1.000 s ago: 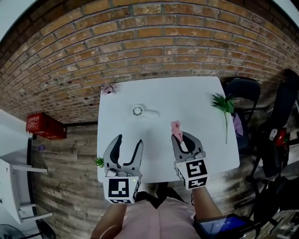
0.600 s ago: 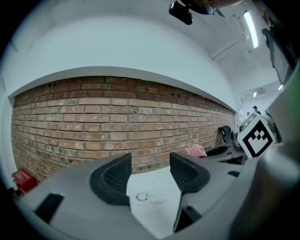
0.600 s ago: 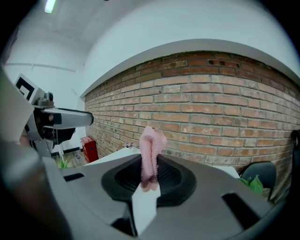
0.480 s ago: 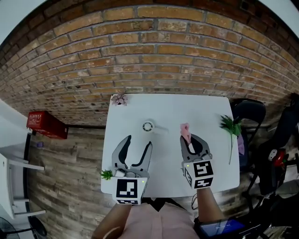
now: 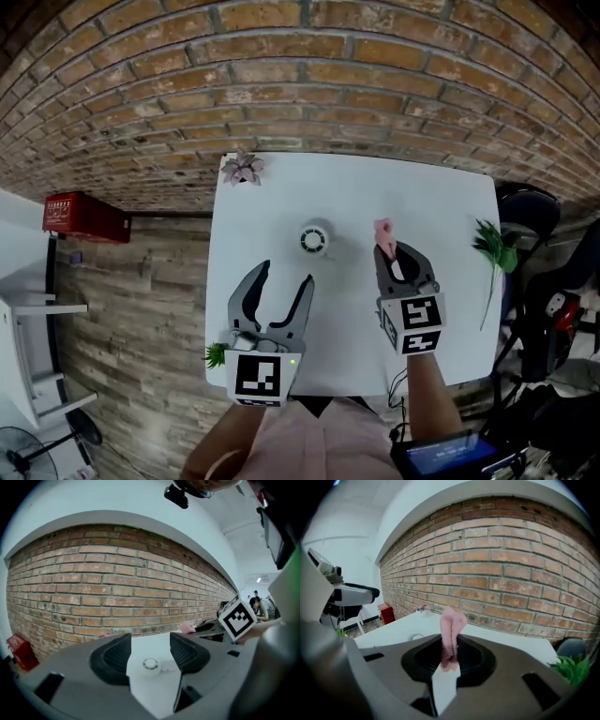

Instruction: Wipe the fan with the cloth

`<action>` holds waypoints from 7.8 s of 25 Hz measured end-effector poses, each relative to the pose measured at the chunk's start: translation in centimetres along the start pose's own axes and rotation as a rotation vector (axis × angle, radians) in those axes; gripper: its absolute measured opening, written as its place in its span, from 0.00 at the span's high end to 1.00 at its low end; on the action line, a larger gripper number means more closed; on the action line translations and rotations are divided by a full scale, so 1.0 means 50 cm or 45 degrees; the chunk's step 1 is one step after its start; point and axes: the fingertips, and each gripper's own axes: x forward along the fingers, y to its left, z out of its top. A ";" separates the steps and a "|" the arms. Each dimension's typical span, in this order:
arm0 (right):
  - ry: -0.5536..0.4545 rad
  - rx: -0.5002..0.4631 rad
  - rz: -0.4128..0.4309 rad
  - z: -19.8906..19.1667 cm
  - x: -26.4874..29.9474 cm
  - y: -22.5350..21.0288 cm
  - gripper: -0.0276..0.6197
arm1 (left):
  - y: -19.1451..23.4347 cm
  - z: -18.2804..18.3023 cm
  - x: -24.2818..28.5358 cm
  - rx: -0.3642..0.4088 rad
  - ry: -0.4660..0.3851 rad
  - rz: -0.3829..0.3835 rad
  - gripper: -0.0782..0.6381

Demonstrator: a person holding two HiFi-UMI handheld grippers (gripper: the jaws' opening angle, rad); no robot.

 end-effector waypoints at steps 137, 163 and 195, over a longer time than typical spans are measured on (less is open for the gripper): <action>0.516 0.167 0.285 -0.330 -0.065 0.069 0.87 | -0.221 -0.445 -0.005 1.190 1.068 -1.184 0.62; 0.364 -1.242 1.145 -0.338 -0.096 0.213 0.87 | -0.269 -0.465 -0.044 2.290 0.853 -1.677 0.62; 0.367 -0.588 0.767 -0.394 -0.190 0.218 0.88 | -0.230 -0.453 -0.005 1.458 1.236 -0.993 0.62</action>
